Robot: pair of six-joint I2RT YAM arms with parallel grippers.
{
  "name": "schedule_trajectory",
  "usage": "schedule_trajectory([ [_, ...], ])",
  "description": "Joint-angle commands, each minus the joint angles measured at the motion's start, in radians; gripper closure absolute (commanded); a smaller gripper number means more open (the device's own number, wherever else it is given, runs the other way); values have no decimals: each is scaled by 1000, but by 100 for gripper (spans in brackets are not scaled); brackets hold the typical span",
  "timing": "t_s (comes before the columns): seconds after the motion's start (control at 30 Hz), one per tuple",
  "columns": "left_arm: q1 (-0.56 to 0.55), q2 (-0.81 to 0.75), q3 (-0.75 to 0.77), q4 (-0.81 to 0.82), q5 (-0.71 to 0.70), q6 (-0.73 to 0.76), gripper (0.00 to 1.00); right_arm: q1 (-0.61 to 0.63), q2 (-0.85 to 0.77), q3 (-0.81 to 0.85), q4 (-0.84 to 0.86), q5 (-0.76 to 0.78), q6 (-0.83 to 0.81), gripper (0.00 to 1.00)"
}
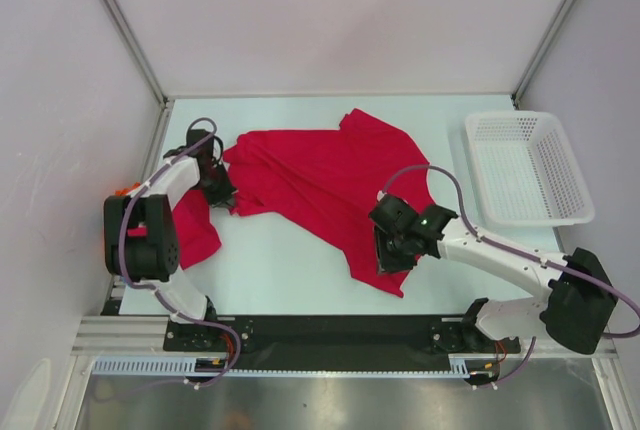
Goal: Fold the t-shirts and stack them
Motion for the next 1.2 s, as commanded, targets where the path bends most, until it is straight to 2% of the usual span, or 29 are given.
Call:
schedule_trajectory([
  [0.0, -2, -126, 12, -59, 8, 45, 99, 62, -5, -47, 25, 18, 94, 64],
  [0.17, -2, -244, -4, -119, 11, 66, 99, 119, 11, -99, 46, 21, 143, 63],
  [0.43, -2, -345, -74, -167, -25, 92, 97, 156, 54, -104, 29, 52, 157, 62],
  [0.77, -2, -338, -81, -159, -12, 100, 97, 159, 100, -109, 39, 96, 149, 60],
  [0.97, -2, -330, -96, -148, -2, 107, 97, 161, 129, -60, -21, 182, 142, 59],
  [1.17, -2, -327, -111, -139, 7, 112, 97, 151, 91, -20, -63, 256, 149, 55],
])
